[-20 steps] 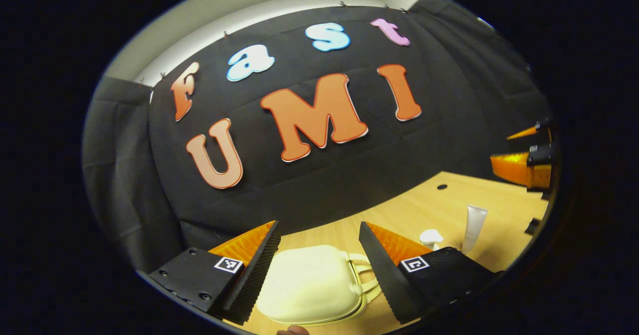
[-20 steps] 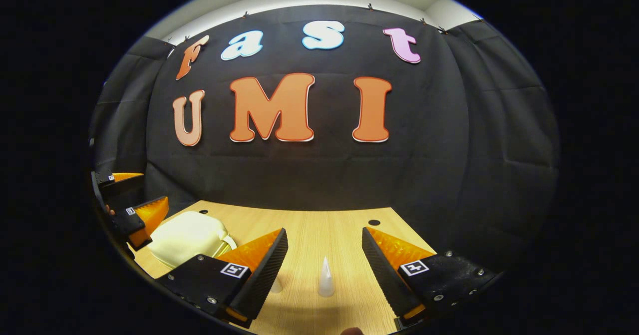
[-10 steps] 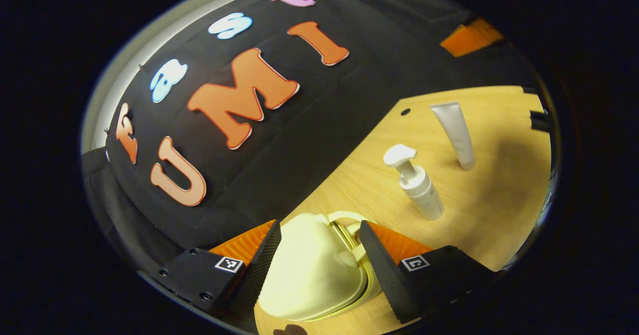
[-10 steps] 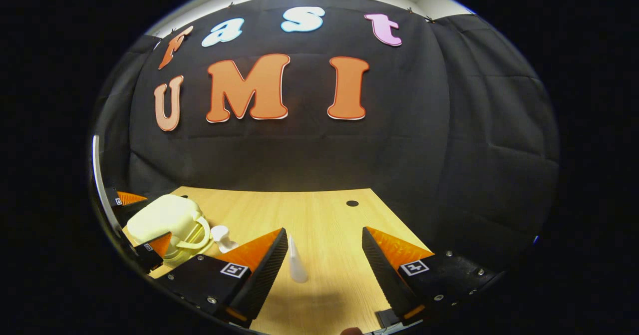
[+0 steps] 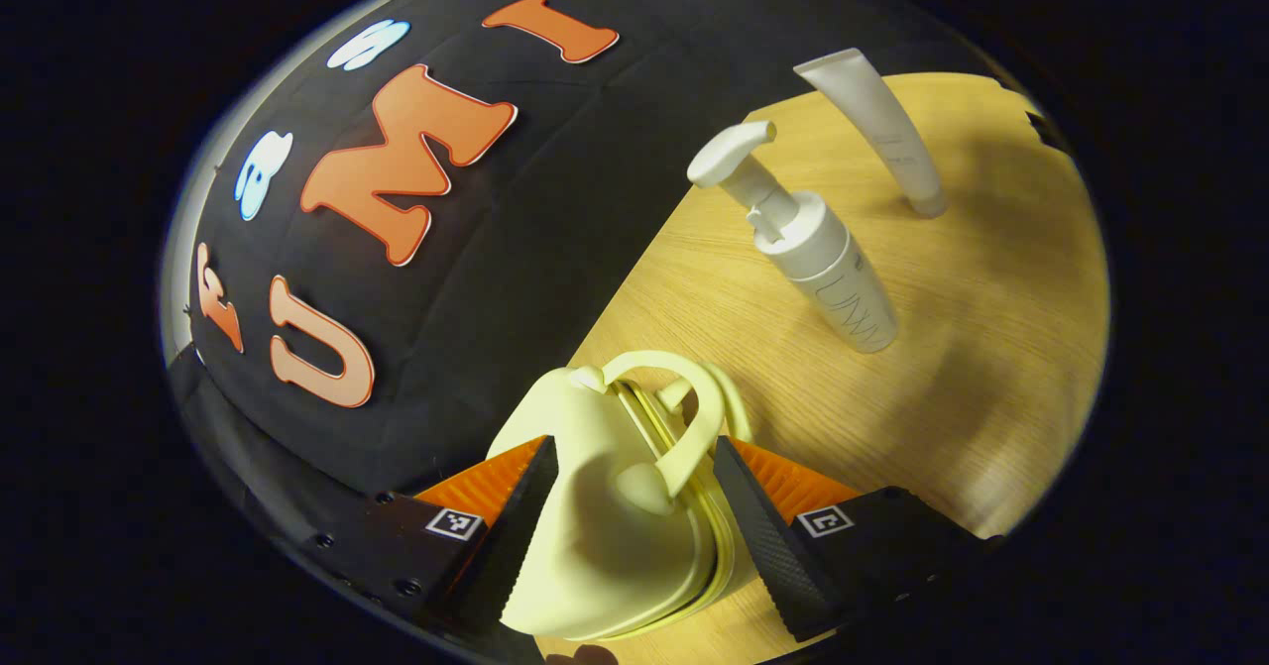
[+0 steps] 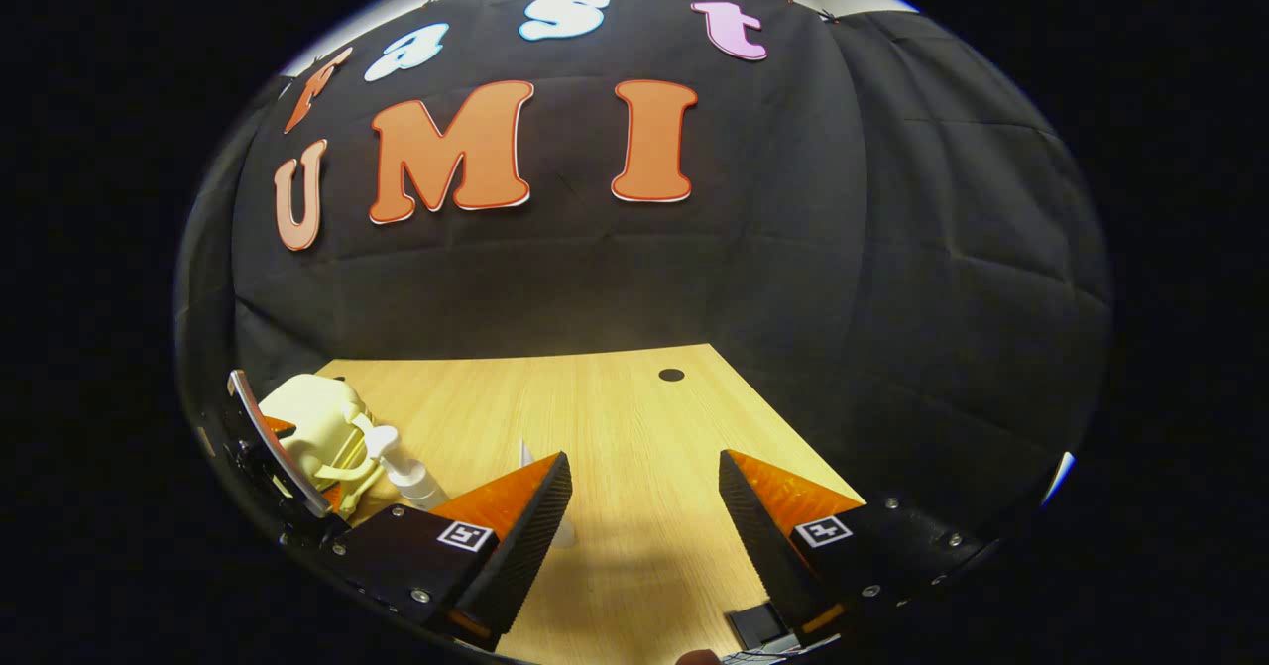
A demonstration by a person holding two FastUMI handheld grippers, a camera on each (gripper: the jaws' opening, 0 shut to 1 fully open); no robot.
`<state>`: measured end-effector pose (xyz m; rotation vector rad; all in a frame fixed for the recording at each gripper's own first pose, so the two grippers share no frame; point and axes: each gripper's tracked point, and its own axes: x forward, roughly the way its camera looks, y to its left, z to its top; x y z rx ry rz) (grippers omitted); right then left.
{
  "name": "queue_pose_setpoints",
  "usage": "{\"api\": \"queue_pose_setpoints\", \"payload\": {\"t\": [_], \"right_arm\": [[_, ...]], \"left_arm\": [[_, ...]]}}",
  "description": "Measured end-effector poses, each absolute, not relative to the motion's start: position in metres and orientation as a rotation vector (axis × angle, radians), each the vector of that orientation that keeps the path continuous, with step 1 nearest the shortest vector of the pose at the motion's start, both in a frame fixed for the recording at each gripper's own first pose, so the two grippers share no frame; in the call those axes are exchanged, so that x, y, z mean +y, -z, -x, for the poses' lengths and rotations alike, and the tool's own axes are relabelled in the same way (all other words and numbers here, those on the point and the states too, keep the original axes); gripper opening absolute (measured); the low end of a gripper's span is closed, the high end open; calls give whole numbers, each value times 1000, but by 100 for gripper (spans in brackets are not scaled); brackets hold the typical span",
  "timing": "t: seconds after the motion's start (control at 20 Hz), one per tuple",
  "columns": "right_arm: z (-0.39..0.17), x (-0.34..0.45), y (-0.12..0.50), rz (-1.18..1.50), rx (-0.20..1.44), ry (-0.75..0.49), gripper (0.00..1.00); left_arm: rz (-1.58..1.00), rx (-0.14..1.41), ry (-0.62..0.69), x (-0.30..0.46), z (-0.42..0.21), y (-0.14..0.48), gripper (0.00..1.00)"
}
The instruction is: First open the suitcase, pack the skin care products into it, and then close the suitcase.
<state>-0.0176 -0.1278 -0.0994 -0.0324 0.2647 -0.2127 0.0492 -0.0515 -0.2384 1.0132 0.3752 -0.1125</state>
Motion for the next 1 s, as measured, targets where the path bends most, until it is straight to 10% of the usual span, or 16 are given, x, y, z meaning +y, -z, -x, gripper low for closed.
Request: {"api": "queue_pose_setpoints", "payload": {"t": [0.35, 0.55, 0.7, 1.0], "right_arm": [[18, -143, 110, 12, 296, 248, 95], [20, -144, 109, 12, 297, 254, 95], [22, -136, 107, 18, 292, 243, 95], [14, -103, 92, 17, 261, 204, 95]], "left_arm": [[-1114, 440, 159, -64, -74, 267, 98], [-1152, 452, 162, -69, -79, 276, 58], [-1215, 430, 164, -72, -78, 271, 8], [-889, 504, 202, -65, -83, 239, 7]]}}
